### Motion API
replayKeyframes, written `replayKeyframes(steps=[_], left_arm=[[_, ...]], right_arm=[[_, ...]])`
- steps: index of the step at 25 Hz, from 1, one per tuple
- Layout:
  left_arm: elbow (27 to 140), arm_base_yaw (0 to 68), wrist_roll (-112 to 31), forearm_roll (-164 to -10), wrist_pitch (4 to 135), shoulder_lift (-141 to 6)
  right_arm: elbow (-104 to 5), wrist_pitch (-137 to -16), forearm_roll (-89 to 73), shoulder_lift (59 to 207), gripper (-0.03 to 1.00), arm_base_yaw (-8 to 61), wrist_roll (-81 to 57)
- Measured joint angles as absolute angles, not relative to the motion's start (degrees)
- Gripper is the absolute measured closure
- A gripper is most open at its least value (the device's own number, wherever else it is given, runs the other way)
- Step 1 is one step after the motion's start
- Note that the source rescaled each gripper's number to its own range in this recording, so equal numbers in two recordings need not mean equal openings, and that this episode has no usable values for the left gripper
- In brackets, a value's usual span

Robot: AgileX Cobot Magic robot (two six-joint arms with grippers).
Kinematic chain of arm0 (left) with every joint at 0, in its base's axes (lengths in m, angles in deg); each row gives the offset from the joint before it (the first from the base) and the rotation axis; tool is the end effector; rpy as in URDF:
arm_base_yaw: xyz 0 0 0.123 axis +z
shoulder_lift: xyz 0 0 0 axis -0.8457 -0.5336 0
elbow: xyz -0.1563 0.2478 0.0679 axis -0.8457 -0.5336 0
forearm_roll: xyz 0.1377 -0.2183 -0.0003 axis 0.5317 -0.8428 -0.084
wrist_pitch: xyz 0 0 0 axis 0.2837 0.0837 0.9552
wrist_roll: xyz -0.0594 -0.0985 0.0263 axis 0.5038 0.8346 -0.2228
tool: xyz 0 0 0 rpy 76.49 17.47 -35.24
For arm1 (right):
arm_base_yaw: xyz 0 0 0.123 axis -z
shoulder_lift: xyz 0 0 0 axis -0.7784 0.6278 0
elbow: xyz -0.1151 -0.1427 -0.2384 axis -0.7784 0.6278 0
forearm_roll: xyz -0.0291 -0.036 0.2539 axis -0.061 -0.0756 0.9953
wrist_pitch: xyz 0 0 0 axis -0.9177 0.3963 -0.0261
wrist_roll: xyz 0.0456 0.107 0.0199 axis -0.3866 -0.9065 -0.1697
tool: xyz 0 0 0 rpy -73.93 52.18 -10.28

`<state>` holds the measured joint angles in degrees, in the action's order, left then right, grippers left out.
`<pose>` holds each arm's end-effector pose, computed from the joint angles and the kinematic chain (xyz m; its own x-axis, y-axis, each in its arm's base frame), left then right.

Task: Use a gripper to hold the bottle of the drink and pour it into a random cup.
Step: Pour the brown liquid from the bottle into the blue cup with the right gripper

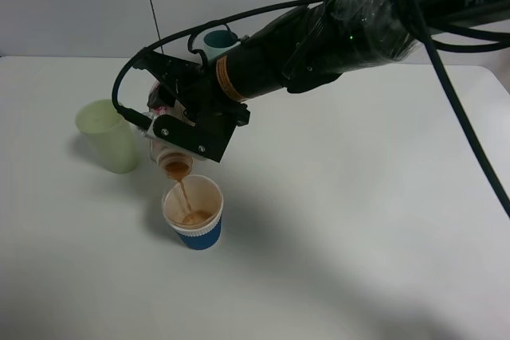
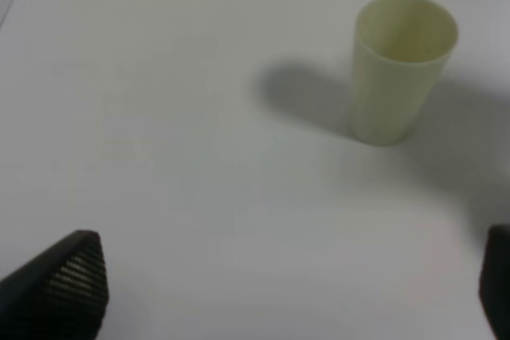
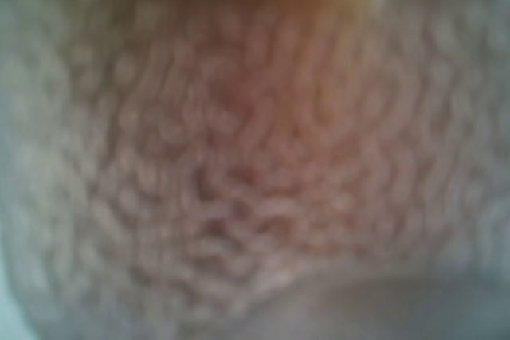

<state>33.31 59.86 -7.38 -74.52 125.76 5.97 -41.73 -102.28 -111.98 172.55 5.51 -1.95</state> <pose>0.0077 -0.0016 0.2716 -0.4371 -0.0083 -0.8994 -0.0191 0.9998 0.0000 0.3002 0.3546 0.1839 0.9184 -0.1128 0.3792 0.2174 -0.6569 -0.7220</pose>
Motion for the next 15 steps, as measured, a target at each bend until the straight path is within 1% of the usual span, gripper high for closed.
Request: replayKeyframes(steps=[15], left_arm=[[33.31,59.86,-7.38,-74.58,125.76,5.97]], right_arm=[[-41.73,-104.96,-111.98,172.55,0.94,5.51,-1.95]])
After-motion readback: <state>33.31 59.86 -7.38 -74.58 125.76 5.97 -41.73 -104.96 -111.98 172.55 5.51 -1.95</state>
